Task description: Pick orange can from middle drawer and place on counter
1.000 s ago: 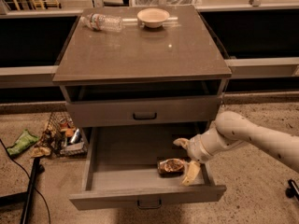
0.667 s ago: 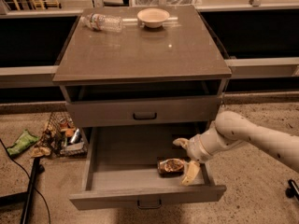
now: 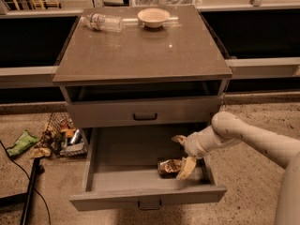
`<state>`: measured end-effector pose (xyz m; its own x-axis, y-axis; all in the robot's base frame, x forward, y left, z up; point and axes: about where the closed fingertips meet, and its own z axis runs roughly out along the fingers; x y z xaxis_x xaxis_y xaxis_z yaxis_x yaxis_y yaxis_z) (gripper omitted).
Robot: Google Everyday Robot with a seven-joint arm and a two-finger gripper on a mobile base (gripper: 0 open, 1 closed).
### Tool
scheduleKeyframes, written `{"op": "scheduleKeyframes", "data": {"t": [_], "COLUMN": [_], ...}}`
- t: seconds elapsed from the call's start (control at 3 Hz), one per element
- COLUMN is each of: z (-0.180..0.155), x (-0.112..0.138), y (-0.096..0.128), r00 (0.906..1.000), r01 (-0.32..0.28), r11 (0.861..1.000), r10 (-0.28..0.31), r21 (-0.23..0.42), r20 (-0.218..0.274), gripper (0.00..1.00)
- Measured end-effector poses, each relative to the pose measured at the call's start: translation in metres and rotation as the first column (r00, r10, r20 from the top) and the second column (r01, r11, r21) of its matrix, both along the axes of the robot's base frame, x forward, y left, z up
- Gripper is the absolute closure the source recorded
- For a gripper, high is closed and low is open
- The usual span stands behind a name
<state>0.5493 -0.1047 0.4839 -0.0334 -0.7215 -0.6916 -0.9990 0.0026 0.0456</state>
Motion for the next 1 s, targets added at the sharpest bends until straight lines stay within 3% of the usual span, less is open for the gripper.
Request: {"op": "scheduleKeyframes", "data": {"t": [0.67,1.0], "z": [-0.026,-0.041], "x": [0.032,0.037], "y": [0.004,0.011], "r00": [0.9999,0.9999], "r01": [-0.003,-0.014], "r11": [1.0,1.0], "r10": [0.003,0.014], "r21": [0.03,-0.006], "r20": [0.011,0.007], "gripper": [0.0,0.0]}}
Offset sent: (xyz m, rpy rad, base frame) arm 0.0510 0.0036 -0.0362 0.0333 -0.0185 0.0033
